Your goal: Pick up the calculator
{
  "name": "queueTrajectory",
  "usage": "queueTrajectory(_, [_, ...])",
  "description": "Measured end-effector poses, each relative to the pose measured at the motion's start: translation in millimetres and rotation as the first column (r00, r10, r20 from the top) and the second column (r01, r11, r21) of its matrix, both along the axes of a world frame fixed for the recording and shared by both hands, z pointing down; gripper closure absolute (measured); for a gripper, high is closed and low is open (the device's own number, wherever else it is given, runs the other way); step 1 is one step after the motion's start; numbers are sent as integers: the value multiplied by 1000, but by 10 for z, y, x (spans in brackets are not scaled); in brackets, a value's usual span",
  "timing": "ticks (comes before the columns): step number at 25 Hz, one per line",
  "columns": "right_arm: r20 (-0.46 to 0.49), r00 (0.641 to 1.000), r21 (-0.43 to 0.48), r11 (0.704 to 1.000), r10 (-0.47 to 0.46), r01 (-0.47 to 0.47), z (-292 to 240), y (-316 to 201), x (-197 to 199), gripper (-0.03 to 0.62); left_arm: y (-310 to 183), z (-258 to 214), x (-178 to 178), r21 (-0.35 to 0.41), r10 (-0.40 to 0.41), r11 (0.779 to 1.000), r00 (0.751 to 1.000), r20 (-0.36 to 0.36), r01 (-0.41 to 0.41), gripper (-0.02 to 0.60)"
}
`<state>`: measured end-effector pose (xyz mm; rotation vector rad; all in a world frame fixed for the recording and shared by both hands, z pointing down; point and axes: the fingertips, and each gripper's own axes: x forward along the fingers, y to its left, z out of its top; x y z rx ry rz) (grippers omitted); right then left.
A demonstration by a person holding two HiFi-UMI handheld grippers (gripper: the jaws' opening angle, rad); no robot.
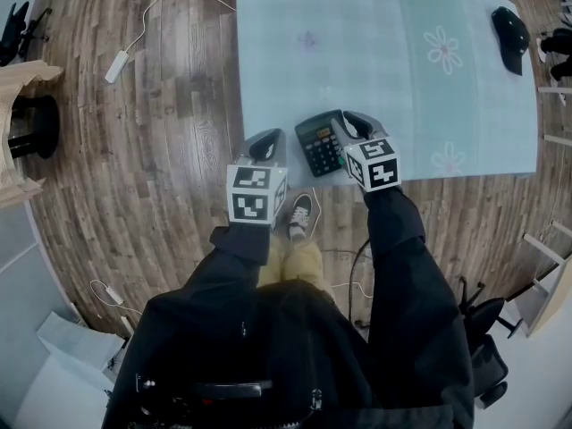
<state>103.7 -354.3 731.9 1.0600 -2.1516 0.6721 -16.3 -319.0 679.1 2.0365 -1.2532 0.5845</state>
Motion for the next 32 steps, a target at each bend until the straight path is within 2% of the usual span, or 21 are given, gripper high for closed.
queueTrajectory(6, [87,994,-86,993,-73,81,175,-92,-32,372,-20,108,-67,-23,-7,1000,1000,10,7,583])
queueTrajectory(10, [189,970,-174,966,-156,189,276,-51,-168,345,29,150,-108,-34,-13,999,1000,11,13,583])
queueTrajectory(14, [292,939,-247,934,-180,256,367,3,-244,333,86,189,-160,-45,-17,999,1000,18,18,581])
queueTrajectory(20, [357,917,-263,922,-180,283,321,26,-241,383,166,204,-250,-51,-29,998,999,20,30,583])
queueTrajectory(26, [417,889,-232,924,-189,305,92,191,-212,488,171,128,-226,-38,-25,999,1000,10,25,582])
queueTrajectory(28, [449,879,-228,930,-162,288,7,262,-228,523,163,95,-218,-31,-24,999,1000,9,24,583])
queueTrajectory(32, [472,879,-202,963,-65,179,-137,345,-200,534,192,4,-191,-24,-25,999,1000,11,26,583])
